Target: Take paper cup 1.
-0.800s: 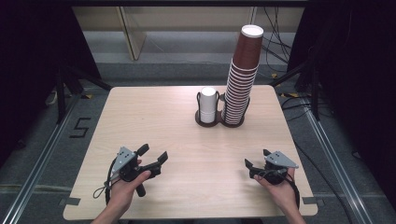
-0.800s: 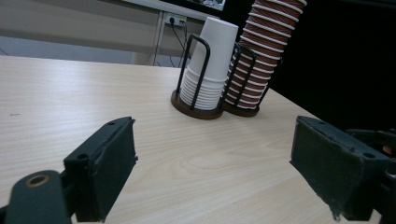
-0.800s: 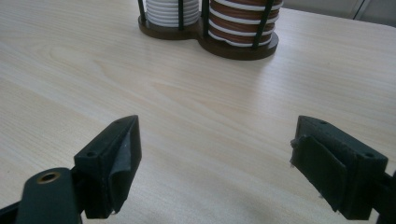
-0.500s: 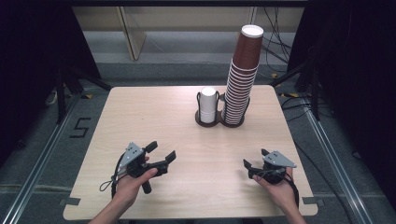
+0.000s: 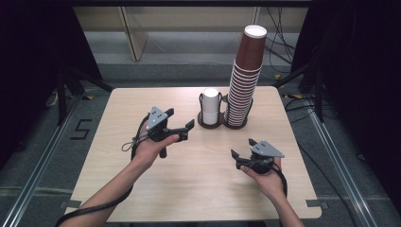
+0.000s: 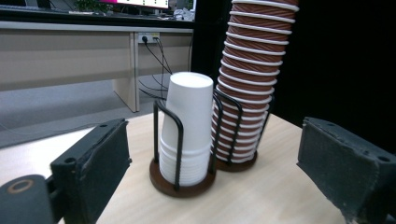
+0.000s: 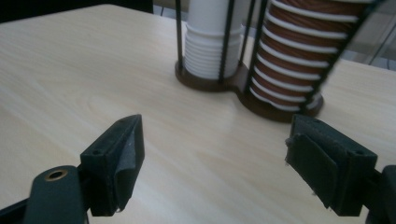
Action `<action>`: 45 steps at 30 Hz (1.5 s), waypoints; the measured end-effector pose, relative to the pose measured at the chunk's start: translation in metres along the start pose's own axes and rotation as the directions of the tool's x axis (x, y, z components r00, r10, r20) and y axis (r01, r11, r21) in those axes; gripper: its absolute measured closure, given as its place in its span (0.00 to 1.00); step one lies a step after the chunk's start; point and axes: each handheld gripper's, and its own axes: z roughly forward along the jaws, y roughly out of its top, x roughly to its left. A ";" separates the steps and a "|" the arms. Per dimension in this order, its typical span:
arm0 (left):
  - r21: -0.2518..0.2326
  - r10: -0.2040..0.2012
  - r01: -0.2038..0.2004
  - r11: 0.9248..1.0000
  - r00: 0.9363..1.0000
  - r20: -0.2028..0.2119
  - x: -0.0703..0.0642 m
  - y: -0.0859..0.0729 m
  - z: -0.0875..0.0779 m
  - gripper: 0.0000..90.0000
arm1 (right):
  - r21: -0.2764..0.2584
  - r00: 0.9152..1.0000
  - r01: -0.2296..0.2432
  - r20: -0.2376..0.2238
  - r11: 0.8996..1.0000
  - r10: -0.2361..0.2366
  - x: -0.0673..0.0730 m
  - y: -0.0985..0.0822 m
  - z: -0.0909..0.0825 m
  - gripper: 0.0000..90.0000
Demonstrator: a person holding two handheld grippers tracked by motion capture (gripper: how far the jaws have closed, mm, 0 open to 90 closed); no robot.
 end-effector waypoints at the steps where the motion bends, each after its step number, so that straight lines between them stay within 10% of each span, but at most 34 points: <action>1: -0.001 0.019 -0.019 1.000 1.000 -0.001 0.000 0.003 0.006 0.12 | 0.001 1.000 0.004 -0.010 1.000 -0.004 0.001 0.005 0.006 0.23; 20: 0.060 0.119 -0.116 0.991 0.992 -0.047 -0.003 0.019 0.098 0.16 | -0.038 0.995 -0.096 -0.007 0.995 0.096 0.008 0.044 0.109 0.35; 33: 0.085 0.094 -0.090 0.992 0.995 -0.040 0.000 0.011 0.126 0.19 | -0.008 0.992 -0.126 0.025 0.992 0.126 0.002 0.045 0.134 0.40; 45: 0.114 0.153 -0.148 0.982 0.987 -0.039 -0.002 0.003 0.147 0.21 | 0.018 0.987 -0.160 0.033 0.987 0.159 0.003 0.040 0.146 0.39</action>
